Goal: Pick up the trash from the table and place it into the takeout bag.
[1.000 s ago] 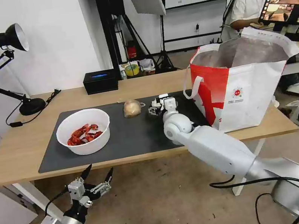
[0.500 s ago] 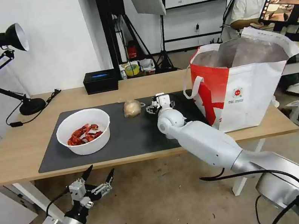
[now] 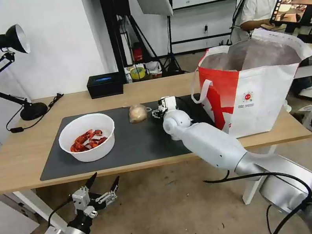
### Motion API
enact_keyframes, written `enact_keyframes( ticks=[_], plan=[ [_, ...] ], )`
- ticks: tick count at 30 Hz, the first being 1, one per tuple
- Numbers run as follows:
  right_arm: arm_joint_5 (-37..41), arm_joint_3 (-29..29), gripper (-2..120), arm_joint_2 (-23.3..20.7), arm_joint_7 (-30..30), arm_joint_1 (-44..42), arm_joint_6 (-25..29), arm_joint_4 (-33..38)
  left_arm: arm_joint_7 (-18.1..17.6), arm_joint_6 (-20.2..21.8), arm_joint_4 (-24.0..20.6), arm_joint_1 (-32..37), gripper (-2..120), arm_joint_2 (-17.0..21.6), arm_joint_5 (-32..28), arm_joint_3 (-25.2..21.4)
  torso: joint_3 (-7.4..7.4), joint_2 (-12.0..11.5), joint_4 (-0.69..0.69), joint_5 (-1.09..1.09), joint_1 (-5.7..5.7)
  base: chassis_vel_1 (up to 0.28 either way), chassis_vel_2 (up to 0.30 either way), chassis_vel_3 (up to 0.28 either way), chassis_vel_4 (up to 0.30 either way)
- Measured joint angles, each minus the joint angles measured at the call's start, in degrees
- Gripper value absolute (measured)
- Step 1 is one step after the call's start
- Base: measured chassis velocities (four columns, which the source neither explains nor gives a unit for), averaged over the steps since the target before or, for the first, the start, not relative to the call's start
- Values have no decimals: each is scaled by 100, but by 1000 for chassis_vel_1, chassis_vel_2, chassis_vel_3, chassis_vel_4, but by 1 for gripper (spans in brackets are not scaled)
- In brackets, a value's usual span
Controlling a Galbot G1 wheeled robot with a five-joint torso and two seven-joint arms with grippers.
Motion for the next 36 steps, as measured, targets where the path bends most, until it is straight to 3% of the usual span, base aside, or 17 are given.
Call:
enact_keyframes(
  ticks=[4, 7, 8, 13, 19, 28, 36],
  plan=[
    [165, 79, 50, 12, 41, -4, -53, -12, -3, -7, 13, -8, 100, -14, 8, 20, -1, 0, -2, 0, -1, 0, 0, 0, 0],
    [180, 84, 44, -11, 37, -4, -53, -7, -4, -11, 15, -7, 100, -17, 18, 30, -1, 0, -2, 0, 0, 0, 0, 0, 0],
    [200, 82, 35, -46, 9, -6, -40, 23, -5, -12, 17, -7, 100, -14, 21, 35, -1, 1, -2, 0, 0, 0, 0, 0, 0],
    [215, 8, 22, -188, -127, -44, 99, 206, -16, -12, 28, -40, 100, 6, 21, 51, 0, 0, 1, 1, 0, 0, 0, 0, 0],
    [189, -98, 0, -648, -184, -194, 256, 993, -30, -13, 22, -58, 100, 6, 22, 87, 0, 0, 0, 1, 0, 0, 0, 0, 0],
    [209, -129, 0, -1374, -156, -486, 256, 2451, -36, -13, 6, -56, 100, -6, 20, 102, 0, 0, 0, 1, 0, 0, 0, 0, 0],
    [135, 337, 0, -2084, -131, -923, 290, 3994, -44, -13, -19, -15, 100, -26, 20, 105, 0, 0, 0, 2, 0, 0, 0, 0, 0]
  ],
)
